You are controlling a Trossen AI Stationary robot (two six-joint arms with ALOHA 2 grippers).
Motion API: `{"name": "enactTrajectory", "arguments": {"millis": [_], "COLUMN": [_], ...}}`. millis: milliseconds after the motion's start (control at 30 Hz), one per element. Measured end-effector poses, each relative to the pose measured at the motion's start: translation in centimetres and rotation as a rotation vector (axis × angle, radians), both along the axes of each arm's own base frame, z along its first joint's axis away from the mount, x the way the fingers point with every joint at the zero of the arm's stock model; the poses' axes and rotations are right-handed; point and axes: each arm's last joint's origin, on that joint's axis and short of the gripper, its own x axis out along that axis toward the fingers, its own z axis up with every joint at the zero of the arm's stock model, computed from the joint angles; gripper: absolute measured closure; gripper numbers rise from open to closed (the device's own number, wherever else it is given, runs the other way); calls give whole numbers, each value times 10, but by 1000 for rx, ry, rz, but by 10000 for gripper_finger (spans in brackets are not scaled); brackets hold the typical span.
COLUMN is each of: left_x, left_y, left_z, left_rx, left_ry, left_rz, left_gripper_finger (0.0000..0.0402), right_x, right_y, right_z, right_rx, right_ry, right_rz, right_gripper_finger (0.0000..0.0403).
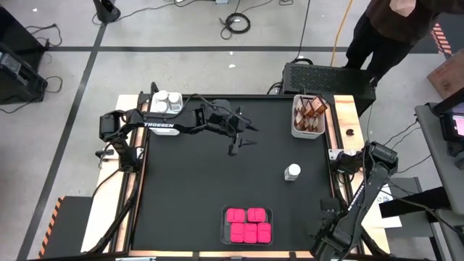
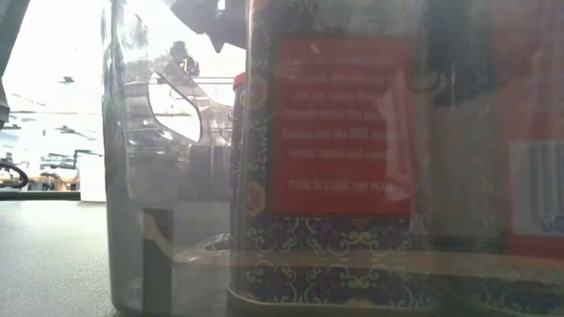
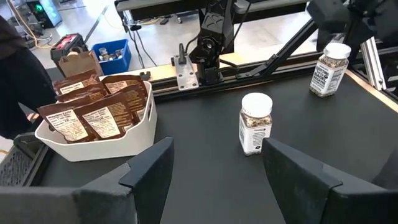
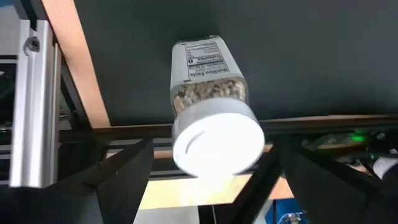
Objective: Sort spices by type
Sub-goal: Put the white seasoning bottle into the left white bin
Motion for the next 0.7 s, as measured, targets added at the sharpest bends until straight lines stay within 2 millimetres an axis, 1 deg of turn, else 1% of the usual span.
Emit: {"name": "enactTrajectory", "arguments": {"millis": [133, 267, 500, 600, 700], "left_x": [0, 0, 0, 0, 0], "left_y": [0, 0, 0, 0, 0], "left_z": [0, -1, -1, -1, -1], "left_rx": [4, 4, 3, 3, 3], "left_ry": [4, 6, 9, 9, 9], "left_rz": [-2, -2, -1, -1, -1], "left_gripper_finger": [157, 157, 157, 157, 157], "right_x": [0, 1, 1, 1, 1], "right_y": [-2, -2, -3, -3, -3], "right_z": [-12, -20, -23, -23, -23], "right_rx": [14, 25, 22, 22, 23], "right_ry": [-2, -10, -9, -9, -8], "right_rz": [16, 13, 7, 7, 7], "right_gripper_finger": [60, 63, 66, 84, 121]}}
